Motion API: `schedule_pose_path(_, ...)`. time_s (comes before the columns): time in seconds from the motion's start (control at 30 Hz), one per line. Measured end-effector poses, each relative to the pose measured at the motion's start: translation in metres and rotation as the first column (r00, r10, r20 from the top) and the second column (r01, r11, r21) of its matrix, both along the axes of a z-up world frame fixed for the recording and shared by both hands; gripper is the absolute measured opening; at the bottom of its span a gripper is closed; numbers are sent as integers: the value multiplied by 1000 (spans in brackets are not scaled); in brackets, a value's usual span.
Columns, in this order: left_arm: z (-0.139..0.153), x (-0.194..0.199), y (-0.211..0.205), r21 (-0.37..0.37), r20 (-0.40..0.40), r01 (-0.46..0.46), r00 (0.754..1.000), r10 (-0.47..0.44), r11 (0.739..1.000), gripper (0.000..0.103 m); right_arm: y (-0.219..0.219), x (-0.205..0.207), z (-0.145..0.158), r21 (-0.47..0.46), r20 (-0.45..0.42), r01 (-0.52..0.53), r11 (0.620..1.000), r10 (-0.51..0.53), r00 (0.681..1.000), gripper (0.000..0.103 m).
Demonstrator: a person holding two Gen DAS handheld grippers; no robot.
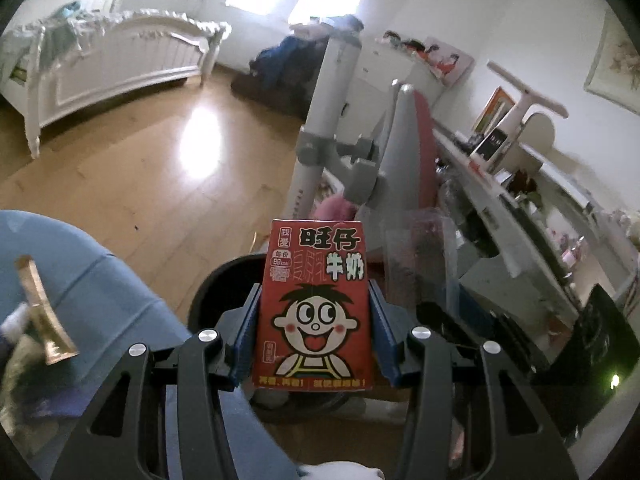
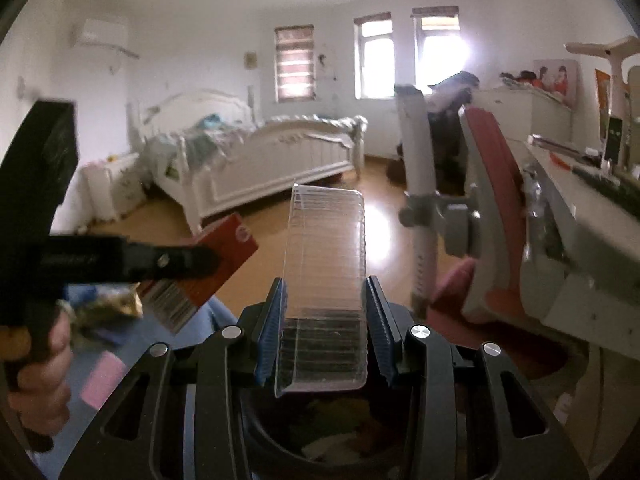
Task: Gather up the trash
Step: 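Carry the red milk box and clear cup over the black bin and open both tools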
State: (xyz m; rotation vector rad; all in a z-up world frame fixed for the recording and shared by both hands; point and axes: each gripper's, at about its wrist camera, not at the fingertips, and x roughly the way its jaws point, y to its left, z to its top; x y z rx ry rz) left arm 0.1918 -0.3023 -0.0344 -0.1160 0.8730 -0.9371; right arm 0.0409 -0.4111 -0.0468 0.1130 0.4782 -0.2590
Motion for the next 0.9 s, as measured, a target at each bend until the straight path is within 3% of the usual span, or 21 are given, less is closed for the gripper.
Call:
schedule_pose_path(0.23,-23,12,-21,45,-39,30,999,-28,999,49,-21,20,-37,-6,-58,-1,1000,1,998,40)
schedule_pose_path(0.7,-38,33,-46,78,-77,27,997,-21,997,52,-35,44,-55,-40,-112,15,999,-20,994,42)
schedule_pose_path(0.73,-38,34,-47,88,-73,24,997,-18,996,54,-36,46,-56,-53,-116,23,998,-29,993,46)
schedule_pose_path(0.77,-38,35,-48,105,-67,16,998,-9,994,64,-36,48,-58,-72,-122,35,997,-43,992,50)
schedule_pose_path(0.83,-35,36,-46,117,-49,-11,999,17,993,79,-36,48,-59,-95,-121,47,994,-58,991,87)
schedule_pose_path(0.9,-31,35,-39,101,-46,-20,999,25,995,81,-35,42,-56,-108,-103,51,993,-62,993,90)
